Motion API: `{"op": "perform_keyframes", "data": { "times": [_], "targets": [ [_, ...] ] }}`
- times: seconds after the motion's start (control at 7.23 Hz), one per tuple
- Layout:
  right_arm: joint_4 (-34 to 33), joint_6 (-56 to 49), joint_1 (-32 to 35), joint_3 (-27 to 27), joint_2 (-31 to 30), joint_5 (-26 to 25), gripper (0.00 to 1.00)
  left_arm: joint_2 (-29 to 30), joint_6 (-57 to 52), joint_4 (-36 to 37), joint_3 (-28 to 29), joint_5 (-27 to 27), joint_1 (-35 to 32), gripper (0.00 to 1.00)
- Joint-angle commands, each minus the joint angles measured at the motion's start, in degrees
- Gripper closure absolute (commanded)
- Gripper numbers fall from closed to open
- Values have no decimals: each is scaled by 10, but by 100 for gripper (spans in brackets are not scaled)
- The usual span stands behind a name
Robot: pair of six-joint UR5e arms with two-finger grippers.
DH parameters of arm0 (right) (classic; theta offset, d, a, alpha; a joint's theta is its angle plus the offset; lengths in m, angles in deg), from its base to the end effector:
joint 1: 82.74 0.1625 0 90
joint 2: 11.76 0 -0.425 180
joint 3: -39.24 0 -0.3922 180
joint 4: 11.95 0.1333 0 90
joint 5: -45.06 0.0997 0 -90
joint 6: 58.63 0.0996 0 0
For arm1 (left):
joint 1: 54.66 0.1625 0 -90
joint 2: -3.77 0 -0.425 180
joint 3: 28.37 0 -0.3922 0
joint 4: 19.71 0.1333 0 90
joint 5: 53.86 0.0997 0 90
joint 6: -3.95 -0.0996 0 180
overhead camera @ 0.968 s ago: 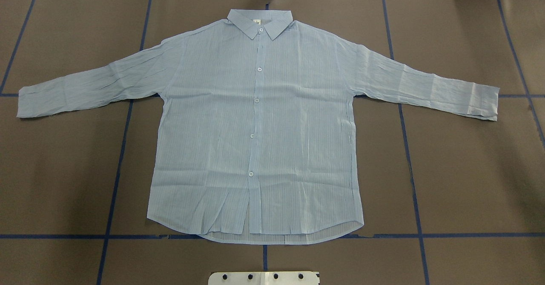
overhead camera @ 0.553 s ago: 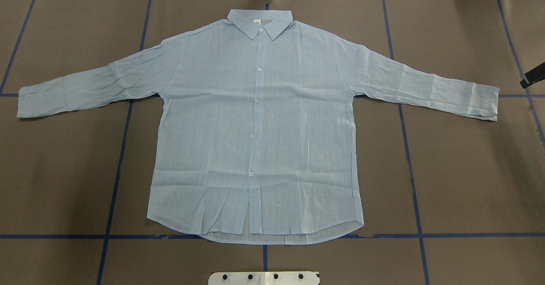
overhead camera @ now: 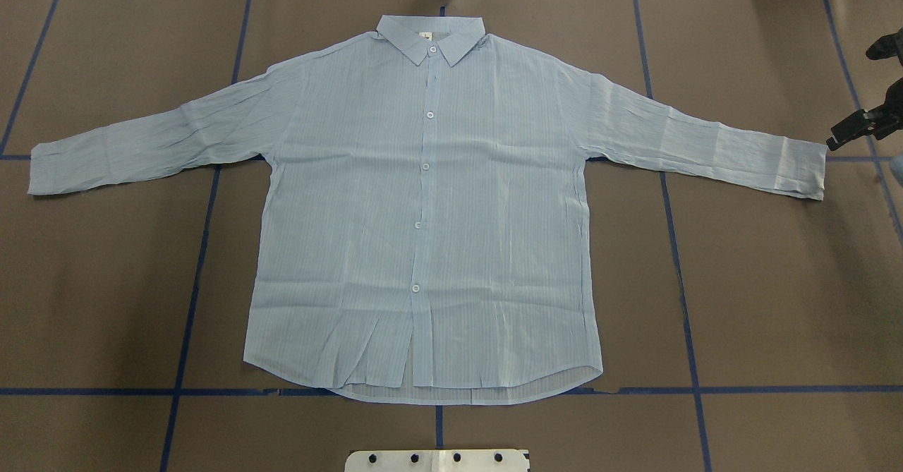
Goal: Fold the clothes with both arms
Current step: 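Reach the right gripper to the nearest sleeve cuff and grasp it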
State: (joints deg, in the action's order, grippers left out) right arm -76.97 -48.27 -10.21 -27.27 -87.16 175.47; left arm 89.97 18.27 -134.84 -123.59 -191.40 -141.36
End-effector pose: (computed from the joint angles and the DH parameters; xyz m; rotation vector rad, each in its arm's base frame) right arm -0.1180 -0.6039 0.6796 0.0928 -0.7459 -0.2172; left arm -0.0319 -0.4858 0.5924 0.3059 0.8702 0.0137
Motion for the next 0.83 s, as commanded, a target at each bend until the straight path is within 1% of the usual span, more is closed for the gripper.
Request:
{"op": "perform_keyframes", "data": {
  "times": [0.0, 0.28, 0.41, 0.69],
  "targets": [
    [4, 1, -20, 9, 11, -14, 10, -4, 1, -3, -3, 15, -1, 0],
    [3, 0, -27, 13, 17, -16, 17, -5, -3, -4, -5, 15, -1, 0],
    [3, 0, -27, 29, 33, -16, 19, -5, -5, -4, -5, 15, -1, 0],
    [3, 0, -28, 37, 35, -16, 23, -5, -6, -4, -3, 16, -1, 0]
  ]
}}
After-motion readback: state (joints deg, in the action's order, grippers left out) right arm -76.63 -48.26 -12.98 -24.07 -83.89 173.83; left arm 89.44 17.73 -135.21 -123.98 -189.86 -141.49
